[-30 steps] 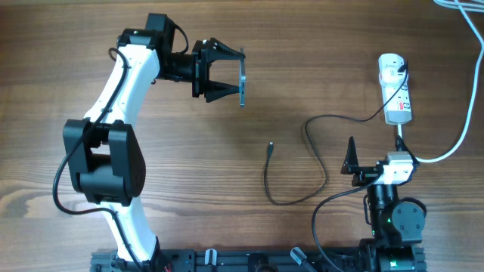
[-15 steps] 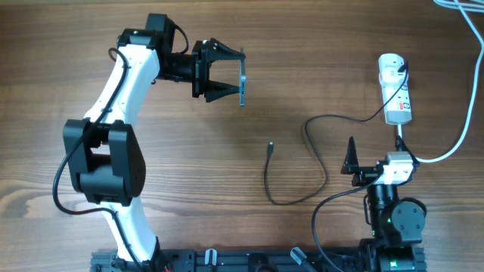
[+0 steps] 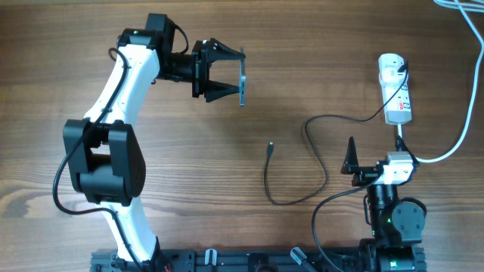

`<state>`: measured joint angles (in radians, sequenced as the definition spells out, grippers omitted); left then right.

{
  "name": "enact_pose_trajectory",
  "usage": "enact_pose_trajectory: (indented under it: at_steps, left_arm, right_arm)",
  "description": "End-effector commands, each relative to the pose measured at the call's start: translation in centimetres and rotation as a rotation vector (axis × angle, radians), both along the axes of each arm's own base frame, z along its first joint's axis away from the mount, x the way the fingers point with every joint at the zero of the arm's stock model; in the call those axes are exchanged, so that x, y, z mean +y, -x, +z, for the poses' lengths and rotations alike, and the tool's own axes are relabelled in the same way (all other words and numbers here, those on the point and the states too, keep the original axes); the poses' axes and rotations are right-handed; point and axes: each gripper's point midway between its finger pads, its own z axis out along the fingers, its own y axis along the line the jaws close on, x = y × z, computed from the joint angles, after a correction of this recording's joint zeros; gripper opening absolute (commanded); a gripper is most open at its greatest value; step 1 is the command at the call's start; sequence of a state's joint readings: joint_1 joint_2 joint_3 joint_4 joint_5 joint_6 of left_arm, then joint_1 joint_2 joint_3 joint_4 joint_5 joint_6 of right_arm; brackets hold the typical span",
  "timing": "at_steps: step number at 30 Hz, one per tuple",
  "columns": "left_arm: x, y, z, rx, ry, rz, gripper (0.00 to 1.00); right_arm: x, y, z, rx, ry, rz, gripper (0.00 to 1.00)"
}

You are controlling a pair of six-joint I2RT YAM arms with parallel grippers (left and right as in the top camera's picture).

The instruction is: Plug charger to phone and switch on socket

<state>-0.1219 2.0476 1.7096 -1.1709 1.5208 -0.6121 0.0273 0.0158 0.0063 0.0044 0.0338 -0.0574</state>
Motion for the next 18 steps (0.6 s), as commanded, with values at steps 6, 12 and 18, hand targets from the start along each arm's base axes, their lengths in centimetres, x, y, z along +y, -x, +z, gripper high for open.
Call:
enact_pose_trajectory:
  at_steps: [6, 12, 18]
  left_arm:
    - [0.4, 0.5, 2.39, -0.011, 0.058, 0.005, 0.74]
    - [0.4, 0.52, 2.39, -0.01, 0.058, 0.005, 0.74]
    - [0.4, 0.51, 2.39, -0.01, 0.058, 0.005, 0.75]
  right_arm:
    - [0.0, 0.03, 0.17, -0.008, -0.008, 0.003, 1.0]
    - [0.0, 0.03, 0.17, -0.008, -0.008, 0.003, 1.0]
    - [0.0, 0.03, 0.17, -0.008, -0.008, 0.003, 1.0]
